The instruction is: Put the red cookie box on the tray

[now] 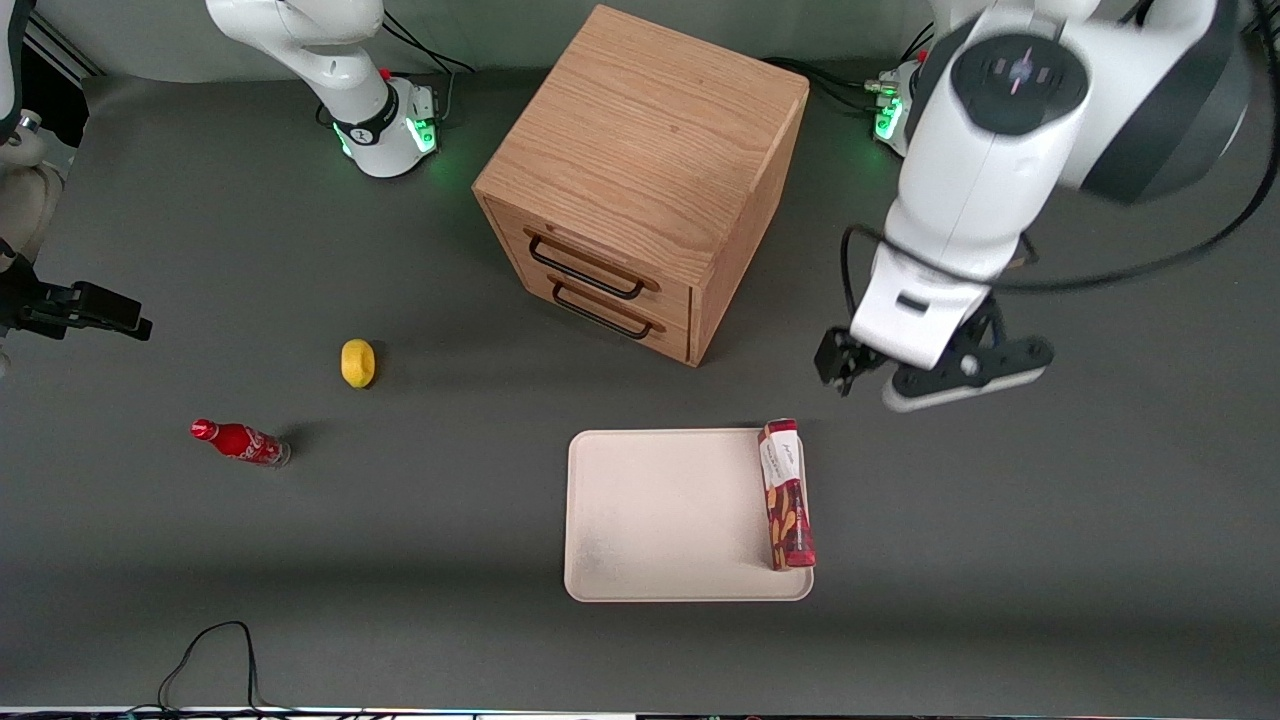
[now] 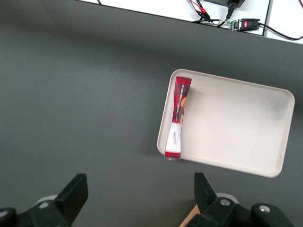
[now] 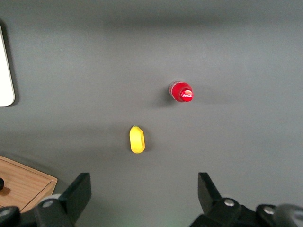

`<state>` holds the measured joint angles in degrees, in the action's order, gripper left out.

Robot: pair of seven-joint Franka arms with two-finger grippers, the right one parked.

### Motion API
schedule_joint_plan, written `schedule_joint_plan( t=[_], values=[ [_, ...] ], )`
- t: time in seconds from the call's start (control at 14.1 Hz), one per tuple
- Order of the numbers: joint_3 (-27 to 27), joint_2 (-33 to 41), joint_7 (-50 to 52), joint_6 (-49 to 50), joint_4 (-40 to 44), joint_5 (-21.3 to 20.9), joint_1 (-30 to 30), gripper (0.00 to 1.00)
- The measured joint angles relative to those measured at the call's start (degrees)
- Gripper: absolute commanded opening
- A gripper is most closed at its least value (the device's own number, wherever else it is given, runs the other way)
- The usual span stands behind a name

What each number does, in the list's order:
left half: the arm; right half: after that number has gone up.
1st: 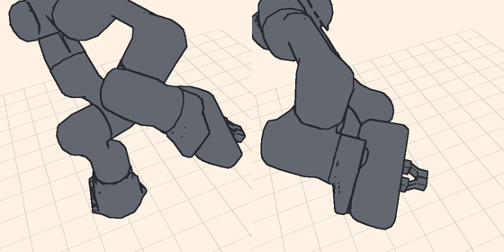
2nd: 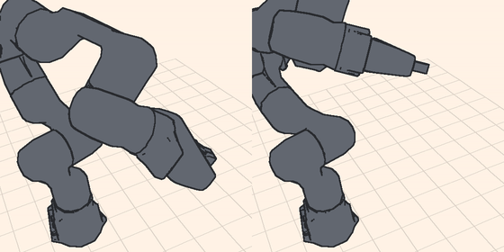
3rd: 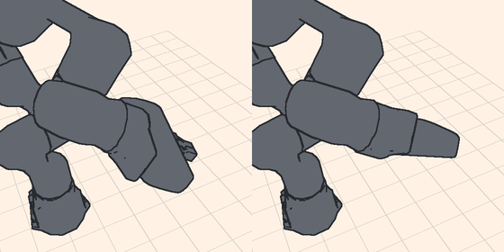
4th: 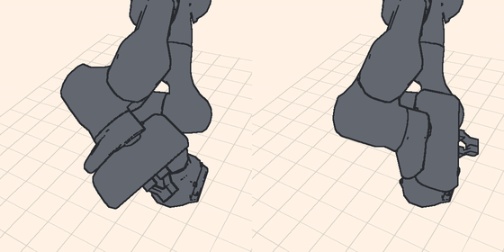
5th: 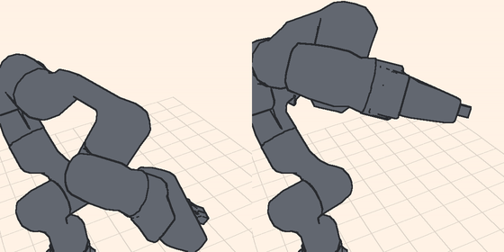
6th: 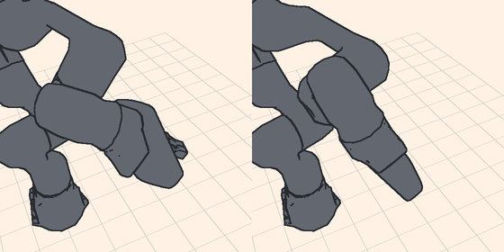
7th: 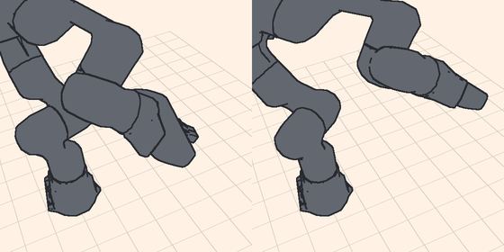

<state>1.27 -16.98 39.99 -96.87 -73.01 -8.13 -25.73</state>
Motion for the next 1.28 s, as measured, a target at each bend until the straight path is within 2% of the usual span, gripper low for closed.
schedule_joint_plan(
  t=[0.21, 0.71, 0.99, 1.28],
  values=[
    [-0.4, 2.0, -4.2, 3.4, -0.7, 0.2, 1.2, 1.0],
    [-1.0, 8.7, -21.8, 1.5, -11.7, 5.1, 16.1, 1.0],
    [-1.1, 13.6, -27.0, -2.3, -19.4, 5.6, 20.3, 1.0],
    [-1.9, 15.9, -31.4, -2.9, -20.9, 7.3, 23.2, 1.0]
  ],
)
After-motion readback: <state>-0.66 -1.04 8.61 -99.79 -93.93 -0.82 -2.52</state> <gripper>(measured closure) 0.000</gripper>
